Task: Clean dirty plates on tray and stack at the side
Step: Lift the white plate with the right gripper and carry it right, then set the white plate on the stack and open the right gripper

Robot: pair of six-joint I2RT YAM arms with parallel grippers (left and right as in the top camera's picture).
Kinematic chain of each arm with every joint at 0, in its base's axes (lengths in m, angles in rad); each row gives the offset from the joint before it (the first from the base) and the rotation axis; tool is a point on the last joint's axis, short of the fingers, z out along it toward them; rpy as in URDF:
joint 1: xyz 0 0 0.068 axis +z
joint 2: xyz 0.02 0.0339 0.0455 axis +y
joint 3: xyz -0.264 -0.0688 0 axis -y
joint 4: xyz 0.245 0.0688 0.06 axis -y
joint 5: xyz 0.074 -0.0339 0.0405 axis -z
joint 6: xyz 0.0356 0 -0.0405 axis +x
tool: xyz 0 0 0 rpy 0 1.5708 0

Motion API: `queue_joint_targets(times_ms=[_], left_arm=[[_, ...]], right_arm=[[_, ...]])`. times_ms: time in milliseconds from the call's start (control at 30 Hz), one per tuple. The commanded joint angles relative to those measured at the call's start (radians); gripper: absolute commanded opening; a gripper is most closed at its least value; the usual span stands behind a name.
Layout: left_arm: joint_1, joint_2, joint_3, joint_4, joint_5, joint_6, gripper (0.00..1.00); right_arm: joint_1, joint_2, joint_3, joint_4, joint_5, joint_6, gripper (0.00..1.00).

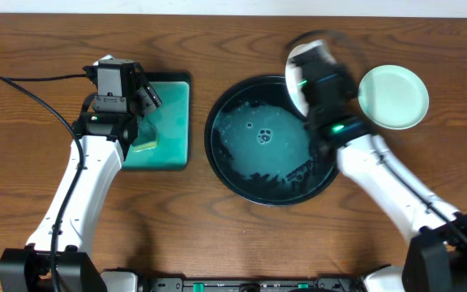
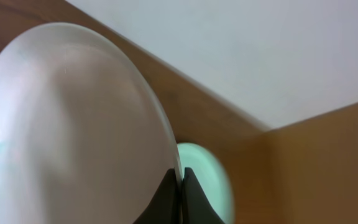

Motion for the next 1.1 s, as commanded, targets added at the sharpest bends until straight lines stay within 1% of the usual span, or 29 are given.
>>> queue_joint_targets(times_ms=[0, 67, 133, 267, 367, 467, 567, 800, 867, 933, 967, 1000, 1033, 1067], left_arm=[[0.002, 0.004, 0.01, -0.003, -0.004, 0.01, 0.79], [0.002, 0.004, 0.01, -0.003, -0.004, 0.01, 0.79], [0.002, 0.004, 0.01, -0.003, -0.004, 0.01, 0.79], [0.002, 0.004, 0.01, -0.003, -0.004, 0.01, 0.79], [0.002, 0.004, 0.01, -0.003, -0.004, 0.01, 0.79], [0.002, 0.004, 0.01, -0.003, -0.004, 0.01, 0.79], [0.002, 0.004, 0.01, -0.002, -0.004, 0.01, 0.79], [0.002, 0.004, 0.01, -0.003, -0.004, 0.01, 0.79], [0.002, 0.004, 0.01, -0.003, -0.004, 0.01, 0.79], [0.002, 0.004, 0.01, -0.003, -0.004, 0.009, 0.79], [0.002, 0.004, 0.01, -0.003, -0.004, 0.01, 0.79], [0.002, 0.004, 0.01, -0.003, -0.004, 0.01, 0.79], [0.002, 0.004, 0.01, -0.002, -0.004, 0.01, 0.79], [0.002, 0.004, 0.01, -0.003, -0.004, 0.01, 0.79]], right_arm=[[-0.182, -0.018, 0.007, -0.032, -0.448, 0.364, 0.01], [-0.306, 0.002, 0.006, -0.06, -0.546, 0.517, 0.01], [-0.412, 0.03, 0.006, -0.086, -0.587, 0.653, 0.01], [-0.588, 0.11, 0.006, -0.111, -0.675, 0.844, 0.01], [-0.678, 0.176, 0.006, -0.093, -0.76, 0.916, 0.01], [-0.737, 0.236, 0.006, -0.065, -0.79, 0.964, 0.01], [-0.778, 0.276, 0.006, -0.033, -0.789, 0.973, 0.01], [-0.835, 0.278, 0.006, 0.01, -0.795, 0.972, 0.02], [-0.836, 0.278, 0.006, -0.002, -0.8, 0.972, 0.11], [-0.834, 0.278, 0.006, -0.014, -0.801, 0.972, 0.17], [-0.832, 0.278, 0.006, -0.019, -0.801, 0.972, 0.18], [-0.831, 0.278, 0.006, -0.026, -0.801, 0.972, 0.21], [-0.829, 0.278, 0.006, -0.032, -0.801, 0.97, 0.26], [-0.828, 0.278, 0.006, -0.034, -0.806, 0.959, 0.36]])
